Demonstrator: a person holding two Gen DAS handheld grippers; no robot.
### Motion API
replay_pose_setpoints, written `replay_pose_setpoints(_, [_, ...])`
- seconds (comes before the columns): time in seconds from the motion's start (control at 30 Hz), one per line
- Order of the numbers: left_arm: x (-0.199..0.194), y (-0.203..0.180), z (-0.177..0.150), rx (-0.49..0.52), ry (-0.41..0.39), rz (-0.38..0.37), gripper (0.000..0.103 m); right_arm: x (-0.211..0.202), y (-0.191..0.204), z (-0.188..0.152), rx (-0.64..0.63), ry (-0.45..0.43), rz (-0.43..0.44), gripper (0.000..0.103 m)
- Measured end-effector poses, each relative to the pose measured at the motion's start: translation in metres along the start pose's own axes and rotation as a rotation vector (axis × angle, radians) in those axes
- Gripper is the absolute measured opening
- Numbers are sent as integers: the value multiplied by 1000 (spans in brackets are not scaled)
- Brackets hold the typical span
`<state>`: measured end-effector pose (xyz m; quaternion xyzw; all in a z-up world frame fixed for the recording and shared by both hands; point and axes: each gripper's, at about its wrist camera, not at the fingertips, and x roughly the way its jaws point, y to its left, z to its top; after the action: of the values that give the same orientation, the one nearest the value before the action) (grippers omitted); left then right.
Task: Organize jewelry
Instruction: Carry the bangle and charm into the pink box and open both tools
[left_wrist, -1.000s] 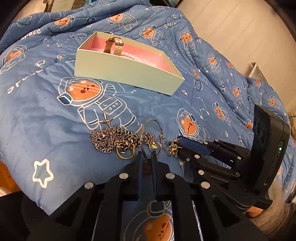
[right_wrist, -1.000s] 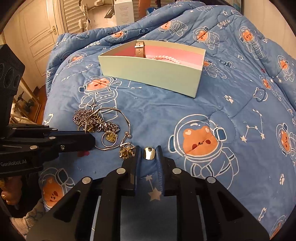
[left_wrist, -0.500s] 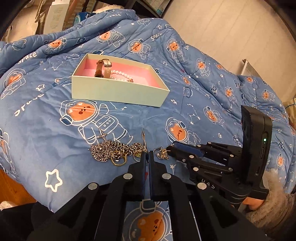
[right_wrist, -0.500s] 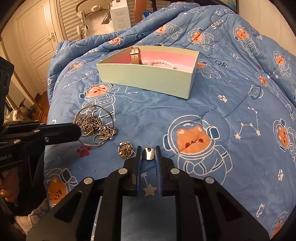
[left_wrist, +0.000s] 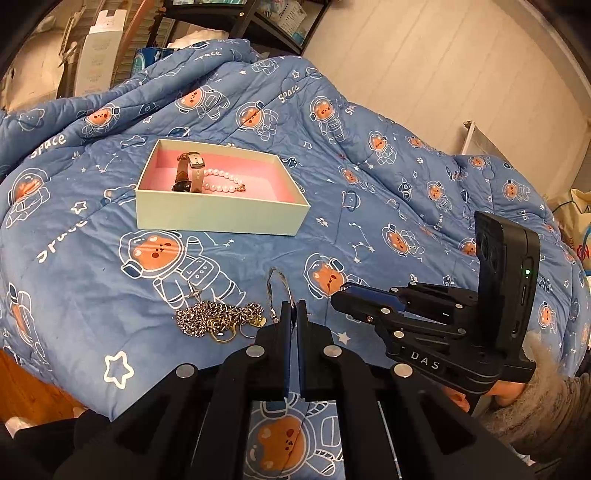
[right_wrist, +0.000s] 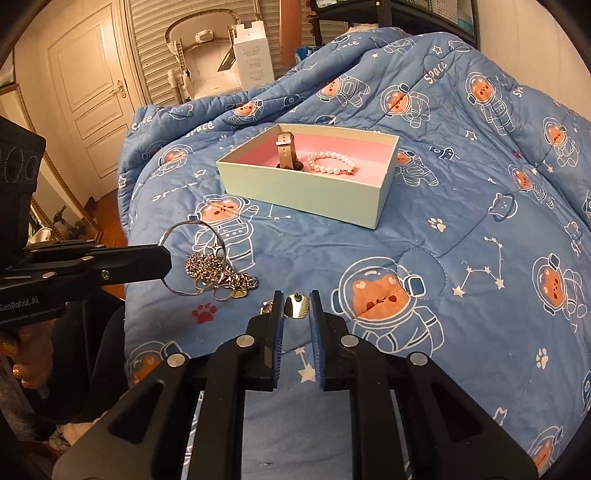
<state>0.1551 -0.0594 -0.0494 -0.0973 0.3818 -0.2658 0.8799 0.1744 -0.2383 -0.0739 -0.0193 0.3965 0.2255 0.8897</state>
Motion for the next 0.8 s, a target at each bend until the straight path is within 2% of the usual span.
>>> replay_pose_setpoints(0.3, [-7,2,31,65,-29,11,3,-3,-5,31,40,-31,115,14])
replay_pose_setpoints(0.53, [-2,8,72,111,-51,18,3,2,-15,67,14,-63,123,14])
replay_pose_setpoints(0.8, [29,23,112,142,-24,40,3,28,-34,108,-2,-54,86,14])
